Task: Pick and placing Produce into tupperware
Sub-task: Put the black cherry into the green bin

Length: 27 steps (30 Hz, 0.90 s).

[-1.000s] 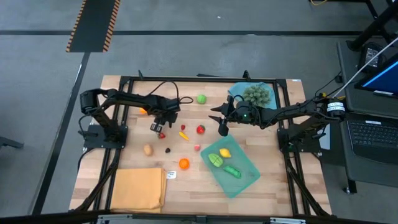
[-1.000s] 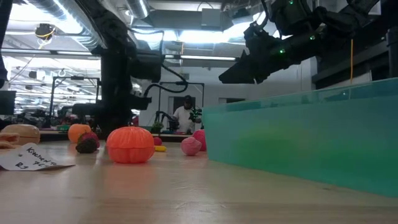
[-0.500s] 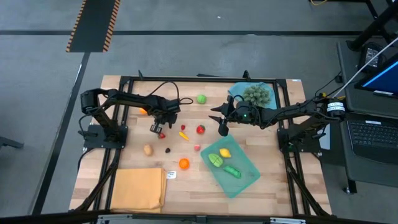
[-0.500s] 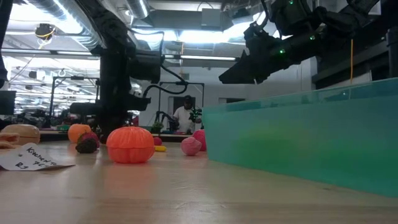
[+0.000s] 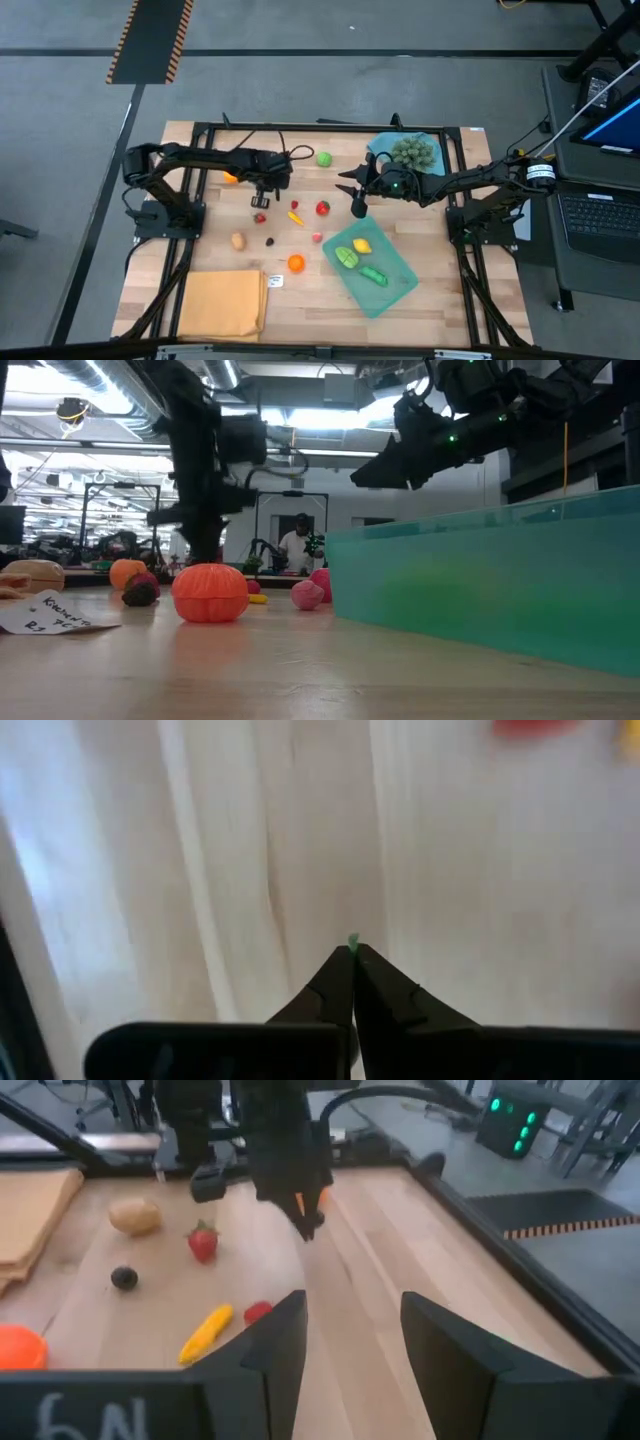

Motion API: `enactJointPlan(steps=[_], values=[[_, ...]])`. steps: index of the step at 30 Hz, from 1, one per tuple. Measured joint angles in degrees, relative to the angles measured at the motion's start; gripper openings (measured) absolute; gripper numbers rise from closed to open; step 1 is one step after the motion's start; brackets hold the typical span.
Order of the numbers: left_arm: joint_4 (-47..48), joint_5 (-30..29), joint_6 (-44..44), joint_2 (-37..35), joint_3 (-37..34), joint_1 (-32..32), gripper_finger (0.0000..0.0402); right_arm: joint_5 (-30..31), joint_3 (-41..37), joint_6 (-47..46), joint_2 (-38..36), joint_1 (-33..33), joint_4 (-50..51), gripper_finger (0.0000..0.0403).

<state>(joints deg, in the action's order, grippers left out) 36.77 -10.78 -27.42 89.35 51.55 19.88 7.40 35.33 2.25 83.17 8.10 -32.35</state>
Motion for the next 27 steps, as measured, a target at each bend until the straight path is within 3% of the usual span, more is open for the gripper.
enactJointPlan(steps=[6,12,17,21,27], values=[[-2.84,2.78,4.4,-9.63,0.11,-0.14,0.0,0.02,0.0,-0.01,-3.25,0.0,1.95,0.0166],[-11.03,12.54,8.26,-19.87,0.11,-1.34,0.0,0.03,0.01,0.41,-10.92,-0.74,12.39,0.0166],[-15.12,14.83,8.99,-23.85,0.17,-2.96,0.0,0.02,-0.02,1.15,-18.22,-2.38,20.78,0.0166],[-19.37,14.95,9.02,-23.88,-1.04,-4.19,0.0,0.04,-2.26,2.66,-23.29,-3.52,18.65,0.0166],[-37.68,20.47,10.6,-23.82,-10.97,-4.39,0.0,0.01,-13.94,2.8,-31.29,-4.42,9.07,0.0166]])
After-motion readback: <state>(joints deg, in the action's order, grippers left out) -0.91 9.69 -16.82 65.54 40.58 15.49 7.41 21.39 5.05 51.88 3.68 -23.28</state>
